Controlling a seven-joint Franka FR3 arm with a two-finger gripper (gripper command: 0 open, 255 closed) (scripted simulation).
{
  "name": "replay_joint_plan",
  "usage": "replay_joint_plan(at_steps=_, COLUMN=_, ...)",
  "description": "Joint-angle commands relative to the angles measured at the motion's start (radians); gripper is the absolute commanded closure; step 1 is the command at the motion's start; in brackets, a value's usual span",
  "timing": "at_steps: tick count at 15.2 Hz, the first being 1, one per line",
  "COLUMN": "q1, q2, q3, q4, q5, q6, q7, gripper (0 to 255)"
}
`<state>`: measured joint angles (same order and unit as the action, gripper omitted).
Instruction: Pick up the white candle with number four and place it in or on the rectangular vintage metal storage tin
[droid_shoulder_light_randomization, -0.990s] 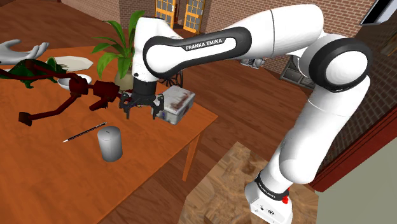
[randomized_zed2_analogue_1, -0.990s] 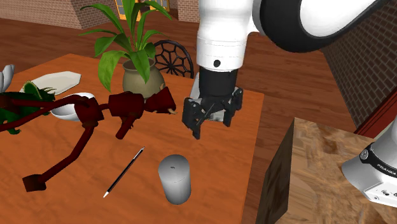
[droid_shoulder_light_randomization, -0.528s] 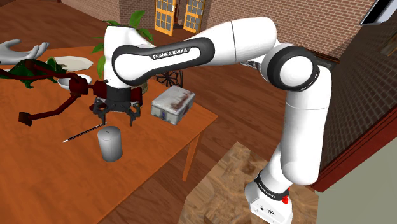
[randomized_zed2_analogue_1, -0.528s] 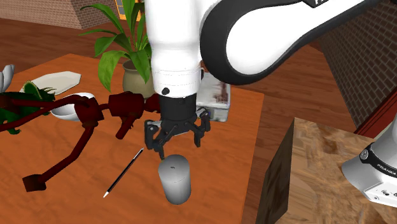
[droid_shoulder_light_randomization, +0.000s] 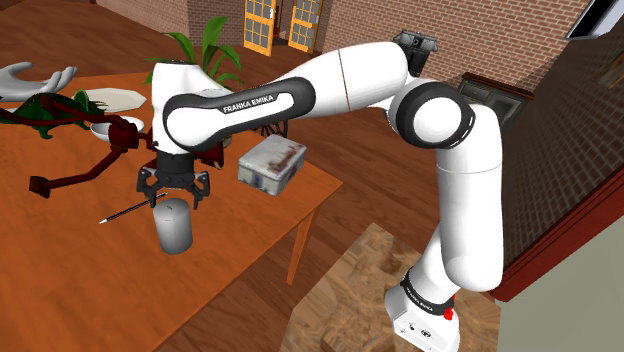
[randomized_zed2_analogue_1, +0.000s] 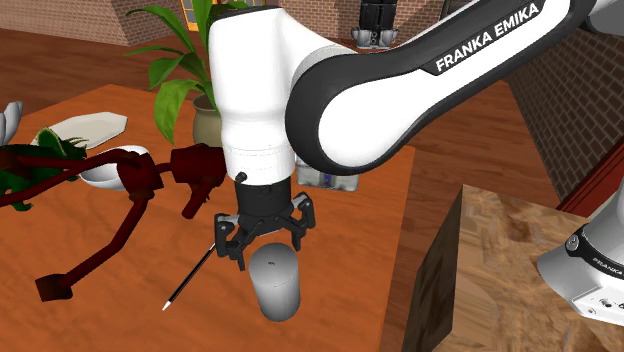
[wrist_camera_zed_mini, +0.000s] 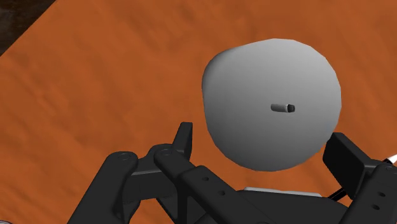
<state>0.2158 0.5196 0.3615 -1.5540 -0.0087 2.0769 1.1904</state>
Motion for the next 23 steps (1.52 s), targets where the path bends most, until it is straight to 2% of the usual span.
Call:
replay_joint_plan(at_steps=1, q1=0.005, q2=0.009, q3=-0.001, q4=-0.007, q5=-0.003, q6=0.017, q7=0.004, gripper=0)
replay_joint_plan(at_steps=9, q1=0.005, q2=0.009, q3=-0.001, q4=-0.007, q5=-0.003, q6=0.017, q7=0.004, gripper=0)
replay_joint_plan(at_steps=10, q1=0.005, q2=0.009, q3=-0.001, q4=-0.007, q5=-0.003, q6=0.017, q7=0.004, gripper=255)
replay_joint_plan(at_steps=19, q1=0.005, q2=0.009, q3=-0.001, q4=-0.007, q5=-0.003, q6=0.017, q7=0.004, gripper=255)
replay_joint_plan(at_steps=23, q1=0.003, q2=-0.01, q3=0.003, q4=0.019, q5=0.002, q6=-0.027, q7=0.006, gripper=255)
